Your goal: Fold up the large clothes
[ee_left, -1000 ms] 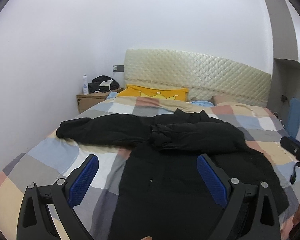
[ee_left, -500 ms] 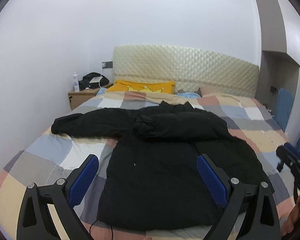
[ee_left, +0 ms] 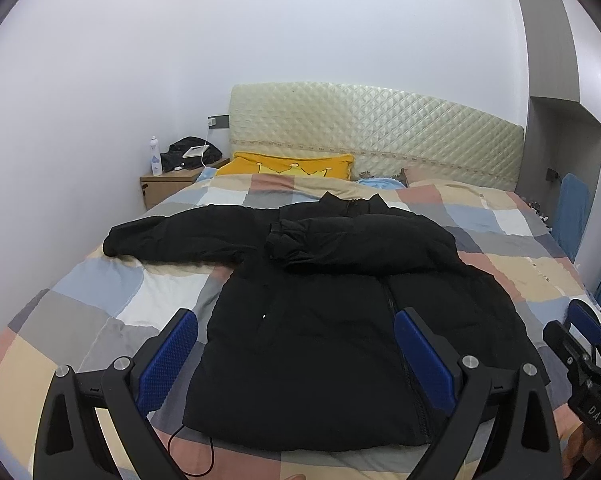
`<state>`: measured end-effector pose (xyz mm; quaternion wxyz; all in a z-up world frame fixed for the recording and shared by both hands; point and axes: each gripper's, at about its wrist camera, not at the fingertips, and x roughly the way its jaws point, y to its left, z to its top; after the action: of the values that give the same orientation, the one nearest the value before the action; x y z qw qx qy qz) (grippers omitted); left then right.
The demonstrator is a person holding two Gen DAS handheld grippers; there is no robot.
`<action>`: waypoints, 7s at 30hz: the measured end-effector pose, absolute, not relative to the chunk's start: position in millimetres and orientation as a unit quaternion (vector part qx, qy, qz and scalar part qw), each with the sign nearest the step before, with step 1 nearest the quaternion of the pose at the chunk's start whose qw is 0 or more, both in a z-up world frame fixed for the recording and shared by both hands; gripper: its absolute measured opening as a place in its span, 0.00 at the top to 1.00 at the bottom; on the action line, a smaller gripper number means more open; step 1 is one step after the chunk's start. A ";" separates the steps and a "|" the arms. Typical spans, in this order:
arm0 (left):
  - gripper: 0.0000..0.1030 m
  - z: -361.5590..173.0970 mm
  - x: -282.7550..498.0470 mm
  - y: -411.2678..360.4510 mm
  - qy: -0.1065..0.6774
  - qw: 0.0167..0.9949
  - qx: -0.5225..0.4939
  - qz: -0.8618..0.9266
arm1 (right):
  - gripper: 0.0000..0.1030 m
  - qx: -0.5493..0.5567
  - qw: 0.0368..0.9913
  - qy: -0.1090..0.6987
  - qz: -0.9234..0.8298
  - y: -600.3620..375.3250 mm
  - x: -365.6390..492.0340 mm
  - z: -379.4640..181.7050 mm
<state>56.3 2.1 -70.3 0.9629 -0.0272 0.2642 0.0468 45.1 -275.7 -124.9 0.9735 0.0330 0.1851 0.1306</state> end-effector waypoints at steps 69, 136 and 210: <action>0.87 -239.8 397.1 513.5 0.217 0.903 -0.343 0.138 | 0.00 0.012 0.948 0.317 -0.016 -217.3 155.8 -178.3; 0.91 -84.8 412.5 -190.9 0.223 0.956 -0.074 -0.177 | 0.00 0.095 0.970 0.221 0.045 -322.3 134.0 -139.4; 0.26 -66.0 149.8 -52.8 0.260 0.963 0.002 -0.071 | 0.00 0.061 0.979 0.176 0.087 -306.9 81.2 -121.2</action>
<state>149.8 -52.8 -66.0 0.9631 0.0015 0.2595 -0.0709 81.2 -306.9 -121.2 0.9786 0.0612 0.1760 0.0875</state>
